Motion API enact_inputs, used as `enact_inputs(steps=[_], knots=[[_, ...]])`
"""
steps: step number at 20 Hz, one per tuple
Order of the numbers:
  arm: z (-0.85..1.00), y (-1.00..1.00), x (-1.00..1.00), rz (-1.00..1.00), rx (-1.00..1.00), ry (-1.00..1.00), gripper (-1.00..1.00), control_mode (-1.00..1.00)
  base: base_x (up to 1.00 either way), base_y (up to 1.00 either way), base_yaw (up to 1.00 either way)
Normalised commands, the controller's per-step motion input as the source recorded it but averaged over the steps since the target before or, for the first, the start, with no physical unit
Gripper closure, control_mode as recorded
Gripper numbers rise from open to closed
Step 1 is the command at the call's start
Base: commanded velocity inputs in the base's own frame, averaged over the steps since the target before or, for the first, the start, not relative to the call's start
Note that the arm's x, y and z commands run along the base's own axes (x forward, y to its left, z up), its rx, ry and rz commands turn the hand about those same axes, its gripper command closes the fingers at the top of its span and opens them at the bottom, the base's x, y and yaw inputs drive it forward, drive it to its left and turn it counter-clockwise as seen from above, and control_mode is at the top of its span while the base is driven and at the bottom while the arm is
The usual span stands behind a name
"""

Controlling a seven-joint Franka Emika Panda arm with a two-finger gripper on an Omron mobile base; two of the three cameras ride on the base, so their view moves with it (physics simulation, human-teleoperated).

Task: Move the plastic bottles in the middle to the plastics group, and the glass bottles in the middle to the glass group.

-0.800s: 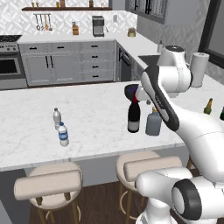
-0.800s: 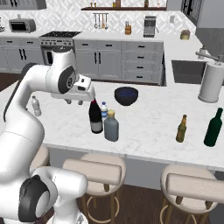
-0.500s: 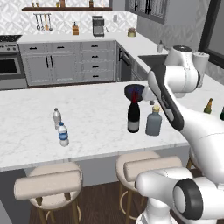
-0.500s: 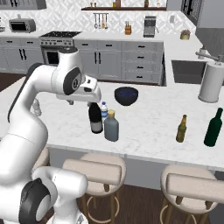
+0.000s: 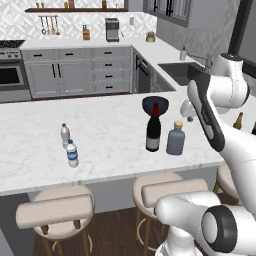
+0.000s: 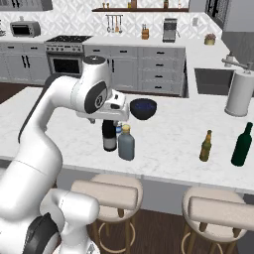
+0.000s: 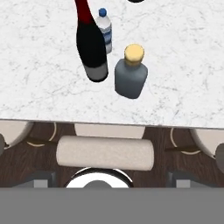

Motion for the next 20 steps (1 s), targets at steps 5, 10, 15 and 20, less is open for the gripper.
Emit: enact_inputs(steps=[5,10,15,20], knots=[[0.19,0.34,0.03,0.00,0.00,0.00,-1.00,-1.00,0.00,0.00,0.00],[-0.02,-0.16,0.09,0.00,0.00,0.00,-1.00,-1.00,0.00,0.00,0.00],[-0.21,-0.35,0.28,0.01,-0.02,0.00,-1.00,-1.00,0.00,0.00,0.00],[-0.31,-0.08,0.44,0.03,0.00,0.07,-1.00,-1.00,0.00,0.00,0.00]])
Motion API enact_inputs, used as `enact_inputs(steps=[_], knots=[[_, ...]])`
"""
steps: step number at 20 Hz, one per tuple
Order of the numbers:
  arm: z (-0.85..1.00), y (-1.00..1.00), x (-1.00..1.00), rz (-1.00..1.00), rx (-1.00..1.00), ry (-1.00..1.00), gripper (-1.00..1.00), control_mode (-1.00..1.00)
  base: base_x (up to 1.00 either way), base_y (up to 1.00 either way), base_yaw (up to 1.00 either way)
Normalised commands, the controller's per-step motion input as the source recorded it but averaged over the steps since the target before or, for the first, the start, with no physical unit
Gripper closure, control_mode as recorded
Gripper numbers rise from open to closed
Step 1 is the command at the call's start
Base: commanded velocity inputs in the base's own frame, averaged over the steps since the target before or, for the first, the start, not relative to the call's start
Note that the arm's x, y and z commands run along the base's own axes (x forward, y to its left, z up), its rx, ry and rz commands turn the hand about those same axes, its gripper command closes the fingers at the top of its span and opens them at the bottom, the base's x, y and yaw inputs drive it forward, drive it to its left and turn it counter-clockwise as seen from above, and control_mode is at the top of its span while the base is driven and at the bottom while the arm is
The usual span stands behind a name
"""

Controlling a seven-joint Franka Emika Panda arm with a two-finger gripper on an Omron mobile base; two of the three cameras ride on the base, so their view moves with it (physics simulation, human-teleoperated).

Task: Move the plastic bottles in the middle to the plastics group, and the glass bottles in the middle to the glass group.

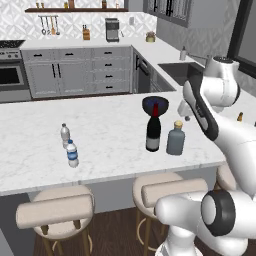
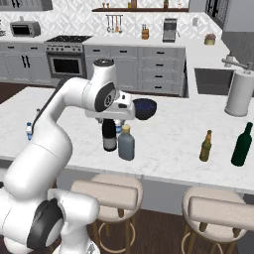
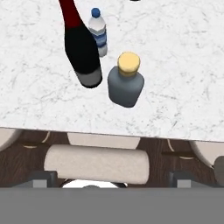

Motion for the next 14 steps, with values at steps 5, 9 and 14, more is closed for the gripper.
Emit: enact_inputs(steps=[5,9,14], knots=[[-0.53,0.00,0.44,0.00,0.00,0.07,-1.00,-1.00,0.00,0.00,0.00],[-0.32,0.00,0.19,0.00,0.00,0.04,-1.00,-1.00,0.00,0.00,0.00],[-0.35,0.00,0.38,0.01,0.00,0.02,-1.00,-1.00,0.00,0.00,0.00]])
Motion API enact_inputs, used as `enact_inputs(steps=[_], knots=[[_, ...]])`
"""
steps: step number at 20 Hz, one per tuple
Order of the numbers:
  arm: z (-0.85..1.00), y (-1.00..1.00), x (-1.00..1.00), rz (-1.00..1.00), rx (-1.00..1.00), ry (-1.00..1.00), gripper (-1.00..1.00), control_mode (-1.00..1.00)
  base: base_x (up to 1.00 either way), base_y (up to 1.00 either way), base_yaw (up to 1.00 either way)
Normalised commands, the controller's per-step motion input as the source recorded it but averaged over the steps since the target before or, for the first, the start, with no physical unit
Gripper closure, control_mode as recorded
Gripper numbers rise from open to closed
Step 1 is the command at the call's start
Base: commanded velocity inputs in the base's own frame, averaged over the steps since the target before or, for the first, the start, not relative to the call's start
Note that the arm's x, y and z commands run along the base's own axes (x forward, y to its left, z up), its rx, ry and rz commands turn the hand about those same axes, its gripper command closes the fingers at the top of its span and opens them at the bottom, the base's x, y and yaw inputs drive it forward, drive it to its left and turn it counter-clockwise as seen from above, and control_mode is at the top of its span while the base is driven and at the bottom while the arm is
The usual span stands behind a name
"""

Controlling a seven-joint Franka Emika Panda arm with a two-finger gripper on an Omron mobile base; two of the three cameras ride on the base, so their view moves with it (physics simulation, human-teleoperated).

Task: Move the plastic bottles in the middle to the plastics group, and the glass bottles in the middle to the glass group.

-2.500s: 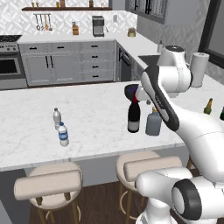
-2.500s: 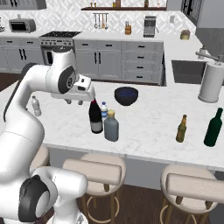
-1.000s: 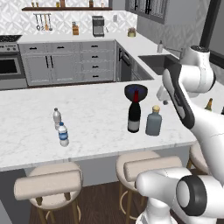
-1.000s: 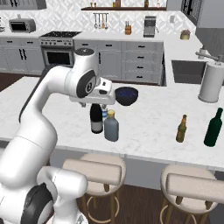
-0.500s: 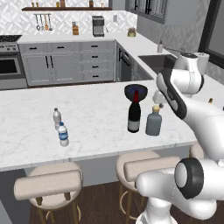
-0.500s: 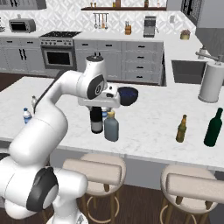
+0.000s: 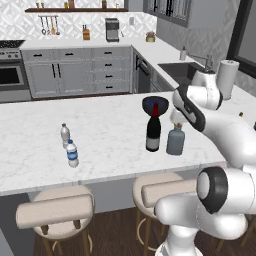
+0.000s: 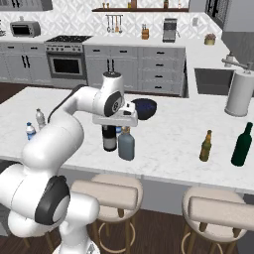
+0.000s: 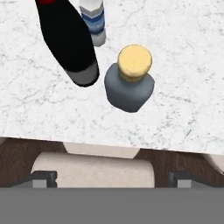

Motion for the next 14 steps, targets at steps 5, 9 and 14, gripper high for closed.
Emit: enact_inputs(steps=[5,9,14], knots=[[-0.03,-0.04,0.30,0.01,0.00,0.08,-1.00,-1.00,0.00,0.00,0.00],[-0.04,-0.03,0.10,0.03,0.00,0.07,-1.00,-1.00,0.00,0.00,0.00],[-0.20,0.00,0.17,0.02,0.00,0.02,-1.00,-1.00,0.00,0.00,0.00]])
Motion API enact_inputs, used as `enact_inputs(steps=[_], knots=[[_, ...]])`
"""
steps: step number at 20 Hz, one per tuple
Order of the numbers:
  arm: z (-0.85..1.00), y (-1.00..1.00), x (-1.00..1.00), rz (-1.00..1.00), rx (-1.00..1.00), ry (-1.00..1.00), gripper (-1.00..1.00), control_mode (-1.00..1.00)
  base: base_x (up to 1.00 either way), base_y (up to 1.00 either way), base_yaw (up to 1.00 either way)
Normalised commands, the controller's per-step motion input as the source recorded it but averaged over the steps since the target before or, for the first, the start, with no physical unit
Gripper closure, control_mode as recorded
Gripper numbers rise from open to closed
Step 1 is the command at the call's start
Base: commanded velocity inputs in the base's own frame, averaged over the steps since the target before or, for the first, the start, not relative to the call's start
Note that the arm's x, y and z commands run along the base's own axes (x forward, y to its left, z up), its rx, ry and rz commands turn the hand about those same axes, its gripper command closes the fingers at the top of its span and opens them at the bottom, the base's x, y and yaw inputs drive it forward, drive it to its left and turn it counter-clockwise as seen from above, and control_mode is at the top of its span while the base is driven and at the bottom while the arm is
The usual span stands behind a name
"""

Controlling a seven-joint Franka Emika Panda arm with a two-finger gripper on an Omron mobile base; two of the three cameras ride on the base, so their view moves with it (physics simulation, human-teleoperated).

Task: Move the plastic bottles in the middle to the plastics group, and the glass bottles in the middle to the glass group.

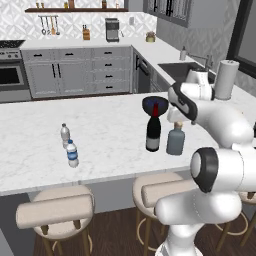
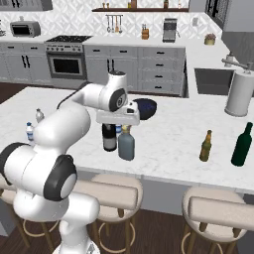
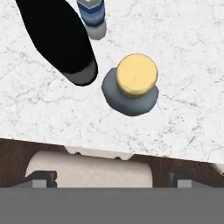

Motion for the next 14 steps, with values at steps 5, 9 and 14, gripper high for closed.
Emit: enact_inputs(steps=[5,9,14], knots=[[-0.32,0.00,0.24,0.03,0.00,0.00,-1.00,-1.00,0.00,0.00,0.00],[-0.18,0.00,0.16,0.03,0.00,0.00,-1.00,-1.00,0.00,0.00,0.00],[-0.10,0.00,0.21,0.02,0.00,0.00,-1.00,-1.00,0.00,0.00,0.00]])
